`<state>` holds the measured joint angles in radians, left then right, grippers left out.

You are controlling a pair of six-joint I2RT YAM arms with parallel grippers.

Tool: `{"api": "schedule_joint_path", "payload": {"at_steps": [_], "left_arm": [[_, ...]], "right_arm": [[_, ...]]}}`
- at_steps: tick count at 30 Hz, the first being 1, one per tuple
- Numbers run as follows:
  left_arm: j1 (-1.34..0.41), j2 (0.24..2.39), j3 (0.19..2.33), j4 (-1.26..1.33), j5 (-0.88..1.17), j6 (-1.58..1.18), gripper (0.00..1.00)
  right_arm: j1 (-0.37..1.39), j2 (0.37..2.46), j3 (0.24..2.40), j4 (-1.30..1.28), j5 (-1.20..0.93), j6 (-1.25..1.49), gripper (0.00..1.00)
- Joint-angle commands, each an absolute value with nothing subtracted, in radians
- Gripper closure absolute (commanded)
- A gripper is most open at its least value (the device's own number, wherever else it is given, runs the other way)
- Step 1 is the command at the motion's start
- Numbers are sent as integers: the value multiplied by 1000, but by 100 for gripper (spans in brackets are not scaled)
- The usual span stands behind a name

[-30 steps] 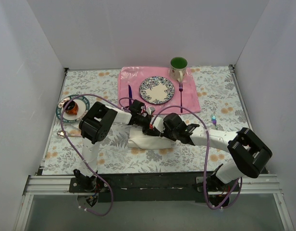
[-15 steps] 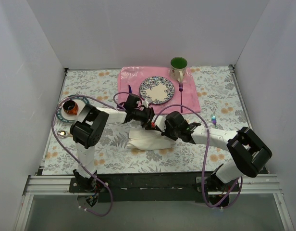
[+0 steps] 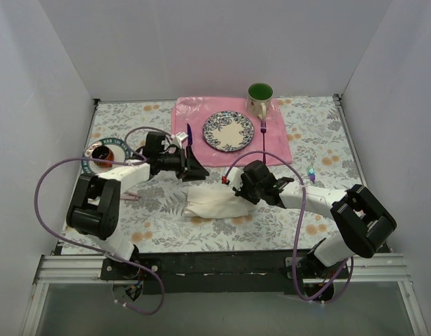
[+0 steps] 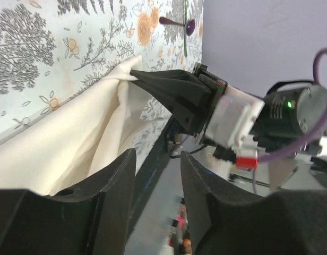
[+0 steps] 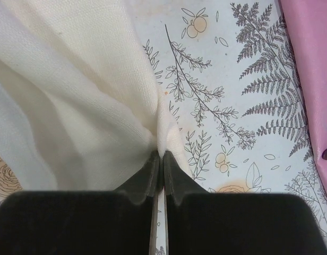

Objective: Fold the napkin into a case and place the utensils inside
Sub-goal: Stuff the top corner of the smaller-rectangle-folded napkin at the center of the board.

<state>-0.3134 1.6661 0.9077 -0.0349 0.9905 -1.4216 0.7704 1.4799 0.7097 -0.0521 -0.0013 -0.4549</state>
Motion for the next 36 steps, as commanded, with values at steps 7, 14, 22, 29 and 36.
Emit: {"api": "schedule_joint_path", "payload": {"at_steps": [7,14,22,29,36], "left_arm": [[-419,1132,680,-79,998,-512,52],[-733,1160,621,57,631,-260,53],[-862,1302,568,221,480,-65,55],[-885,1379,558,290,454,-3,55],[-908,1425,549,311,440,49,57]], "right_arm": [[767,1491,727,-95,-74,-436,99],[767,1493,732,-101,-80,-425,99],[765,1497,736,-103,-95,-426,99],[767,1489,732,-106,-89,-439,99],[765,1491,738,-109,-95,-442,99]]}}
